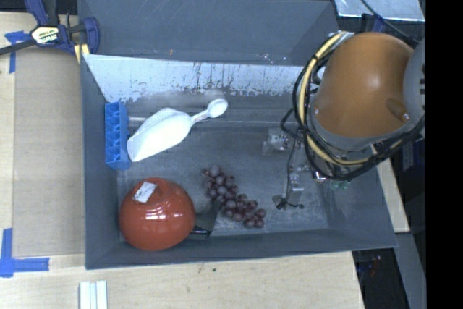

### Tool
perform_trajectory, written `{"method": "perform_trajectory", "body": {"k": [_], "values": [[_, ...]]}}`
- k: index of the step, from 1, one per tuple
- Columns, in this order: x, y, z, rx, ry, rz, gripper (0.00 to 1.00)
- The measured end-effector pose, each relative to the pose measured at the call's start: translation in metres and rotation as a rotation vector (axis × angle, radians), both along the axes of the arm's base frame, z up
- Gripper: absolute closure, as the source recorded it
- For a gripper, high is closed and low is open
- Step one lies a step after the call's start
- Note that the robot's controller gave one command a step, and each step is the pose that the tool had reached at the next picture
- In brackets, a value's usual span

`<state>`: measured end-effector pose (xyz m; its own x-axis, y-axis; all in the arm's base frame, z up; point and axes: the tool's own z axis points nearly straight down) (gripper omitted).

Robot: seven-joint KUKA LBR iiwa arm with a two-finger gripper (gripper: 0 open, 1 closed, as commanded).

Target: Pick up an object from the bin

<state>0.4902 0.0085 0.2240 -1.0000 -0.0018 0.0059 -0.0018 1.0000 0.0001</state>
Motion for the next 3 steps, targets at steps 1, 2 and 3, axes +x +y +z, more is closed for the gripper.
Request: {"method": "perform_trajectory", "body": {"k": [1, 2, 3], "values": [[0.001, 0.0, 0.004, 0.0, -0.009, -0.001, 0.0], [-0.003, 0.039, -0.154, 0.0, -0.016, 0.015, 0.0], [-0.005, 0.047, -0.077, 0.0, -0.024, -0.097, 0.0]]}}
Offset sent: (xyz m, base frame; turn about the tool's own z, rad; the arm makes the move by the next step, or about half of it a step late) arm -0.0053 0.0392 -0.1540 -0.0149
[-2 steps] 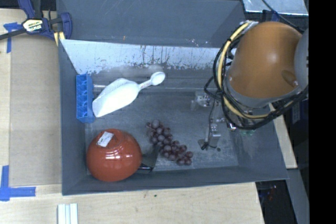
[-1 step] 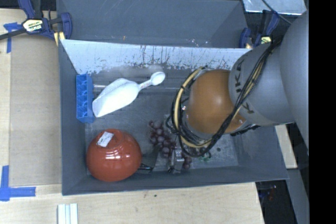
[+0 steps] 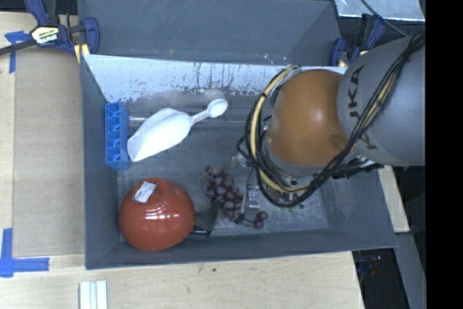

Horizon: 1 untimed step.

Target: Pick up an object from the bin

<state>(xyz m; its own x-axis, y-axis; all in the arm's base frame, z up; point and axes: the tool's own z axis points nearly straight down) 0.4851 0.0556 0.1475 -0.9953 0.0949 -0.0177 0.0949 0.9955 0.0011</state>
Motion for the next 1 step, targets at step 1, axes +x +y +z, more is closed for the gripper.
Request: {"method": "perform_trajectory", "body": {"k": [1], "values": [[0.0024, -0.0101, -0.0479, 0.0, 0.013, -0.129, 0.0]]}}
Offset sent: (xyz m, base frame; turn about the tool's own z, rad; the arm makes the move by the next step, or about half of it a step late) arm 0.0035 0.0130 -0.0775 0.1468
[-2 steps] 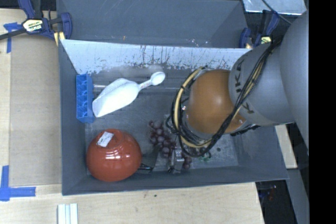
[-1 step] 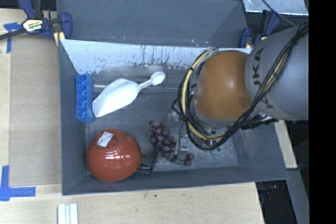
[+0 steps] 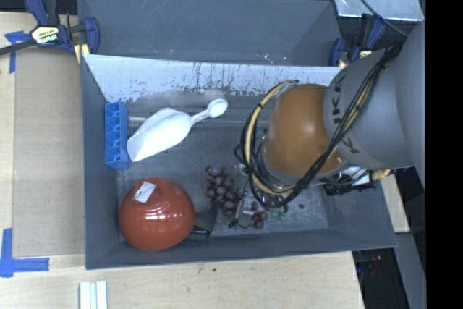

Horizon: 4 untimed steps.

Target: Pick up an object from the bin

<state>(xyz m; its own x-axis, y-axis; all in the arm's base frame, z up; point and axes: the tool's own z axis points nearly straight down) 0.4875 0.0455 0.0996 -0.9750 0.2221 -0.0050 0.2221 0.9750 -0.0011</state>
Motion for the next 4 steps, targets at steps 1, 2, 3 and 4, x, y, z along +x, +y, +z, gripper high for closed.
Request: {"method": "perform_trajectory", "body": {"k": [1, 2, 3, 4], "values": [[0.002, 0.023, -0.029, 0.003, -0.018, -0.017, 0.0], [-0.004, 0.009, -0.03, 0.0, -0.007, -0.144, 1.0], [-0.004, 0.009, -0.03, 0.0, -0.007, -0.144, 1.0], [-0.004, 0.009, -0.024, 0.001, -0.008, -0.143, 1.0]]}}
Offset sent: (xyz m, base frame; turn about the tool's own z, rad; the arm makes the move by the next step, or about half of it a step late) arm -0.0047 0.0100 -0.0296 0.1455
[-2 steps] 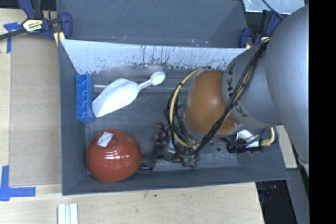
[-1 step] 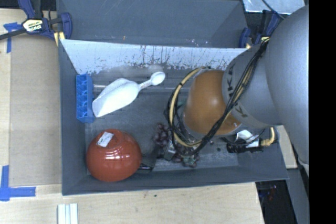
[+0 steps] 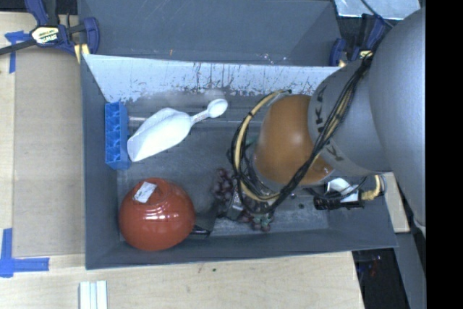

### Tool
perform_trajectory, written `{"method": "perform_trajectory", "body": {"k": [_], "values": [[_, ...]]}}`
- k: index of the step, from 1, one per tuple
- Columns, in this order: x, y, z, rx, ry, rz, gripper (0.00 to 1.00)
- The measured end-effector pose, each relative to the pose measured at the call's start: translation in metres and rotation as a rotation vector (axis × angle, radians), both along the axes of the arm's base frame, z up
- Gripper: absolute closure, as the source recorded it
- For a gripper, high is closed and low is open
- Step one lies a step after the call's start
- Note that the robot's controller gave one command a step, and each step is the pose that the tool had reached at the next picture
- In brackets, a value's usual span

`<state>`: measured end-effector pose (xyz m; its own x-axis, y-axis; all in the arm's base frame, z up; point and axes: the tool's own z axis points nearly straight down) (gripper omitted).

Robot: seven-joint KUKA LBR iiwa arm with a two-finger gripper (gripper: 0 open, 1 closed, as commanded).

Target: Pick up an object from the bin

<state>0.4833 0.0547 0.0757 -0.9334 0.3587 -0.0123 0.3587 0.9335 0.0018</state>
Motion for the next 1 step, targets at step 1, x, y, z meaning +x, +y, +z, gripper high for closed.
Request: {"method": "perform_trajectory", "body": {"k": [1], "values": [[0.0012, -0.0004, 0.1083, 0.0, -0.004, 0.002, 1.0]]}}
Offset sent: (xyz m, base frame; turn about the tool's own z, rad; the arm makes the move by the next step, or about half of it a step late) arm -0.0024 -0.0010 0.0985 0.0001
